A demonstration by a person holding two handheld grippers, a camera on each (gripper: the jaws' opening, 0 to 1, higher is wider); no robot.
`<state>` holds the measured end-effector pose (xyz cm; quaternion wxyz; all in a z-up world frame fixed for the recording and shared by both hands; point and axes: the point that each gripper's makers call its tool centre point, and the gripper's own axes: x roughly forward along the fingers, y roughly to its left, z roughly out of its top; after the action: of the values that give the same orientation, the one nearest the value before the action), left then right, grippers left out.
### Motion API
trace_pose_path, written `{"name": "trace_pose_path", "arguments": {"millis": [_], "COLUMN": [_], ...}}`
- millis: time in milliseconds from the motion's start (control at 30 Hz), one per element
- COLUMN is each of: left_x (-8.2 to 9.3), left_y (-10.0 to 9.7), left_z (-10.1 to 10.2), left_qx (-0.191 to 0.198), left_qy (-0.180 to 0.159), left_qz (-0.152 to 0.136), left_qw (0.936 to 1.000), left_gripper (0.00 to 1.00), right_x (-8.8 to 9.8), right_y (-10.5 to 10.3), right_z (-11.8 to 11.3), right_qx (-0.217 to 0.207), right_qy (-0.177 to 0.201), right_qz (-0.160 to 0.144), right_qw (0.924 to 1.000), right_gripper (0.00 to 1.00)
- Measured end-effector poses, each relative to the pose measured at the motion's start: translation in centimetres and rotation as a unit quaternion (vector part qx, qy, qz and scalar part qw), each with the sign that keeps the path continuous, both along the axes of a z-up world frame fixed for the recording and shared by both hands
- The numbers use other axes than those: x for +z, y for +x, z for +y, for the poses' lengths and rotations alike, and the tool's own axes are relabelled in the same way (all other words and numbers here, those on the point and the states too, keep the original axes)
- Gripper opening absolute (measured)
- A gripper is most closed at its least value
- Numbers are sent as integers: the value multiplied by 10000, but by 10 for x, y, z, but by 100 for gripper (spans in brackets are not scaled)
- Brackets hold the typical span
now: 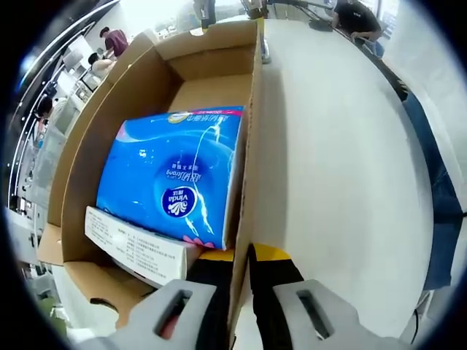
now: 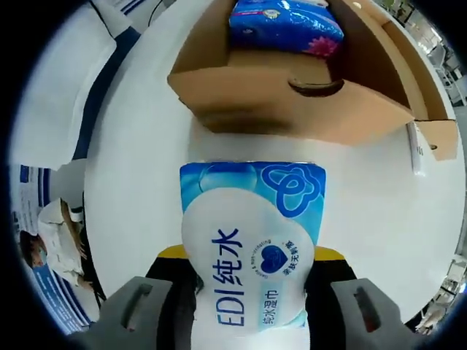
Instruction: Operate the shoe box by opening the lid, removing the specified soft item, and placing it in the target area until the item is outside and the box remains undamaged.
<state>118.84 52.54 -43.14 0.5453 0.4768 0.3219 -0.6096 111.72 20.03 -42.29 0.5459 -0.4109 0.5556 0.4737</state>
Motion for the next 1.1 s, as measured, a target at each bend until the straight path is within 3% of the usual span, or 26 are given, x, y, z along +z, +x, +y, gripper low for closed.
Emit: {"name": "trace_pose_path", "arguments": {"millis": [267, 400, 467, 533, 600, 800, 1100], "left_x": [-2, -2, -3, -3, -3, -1, 0], "left_y": [2, 2, 3, 3, 3, 1, 1], "left_z": [1, 1, 1, 1, 2, 1, 2], "left_qx": [21, 16, 17, 55, 92, 72, 169], "left_qy": [10, 8, 2, 7, 23, 29, 49], "left_qz": [16, 4, -8, -7, 23, 41, 43], "left_qw": [10000, 10000, 10000, 10000, 10000, 10000, 9998], "left_gripper": [5, 5, 5, 5, 5, 5, 5], "right_x": [1, 5, 9, 15, 22, 54, 97], "right_y": [3, 9, 17, 17, 19, 24, 14], "right_z": [-2, -3, 8, 0, 0, 12, 5], "right_qx": [104, 218, 356, -14, -253, -1034, -1706], "right_qy": [-18, -9, 462, 250, 269, 793, 815], "right_qz": [-157, -377, -682, -753, -902, -1501, -1972], "right_qw": [9998, 9991, 9960, 9968, 9952, 9800, 9619], "right_gripper": [63, 69, 73, 74, 77, 82, 82]}}
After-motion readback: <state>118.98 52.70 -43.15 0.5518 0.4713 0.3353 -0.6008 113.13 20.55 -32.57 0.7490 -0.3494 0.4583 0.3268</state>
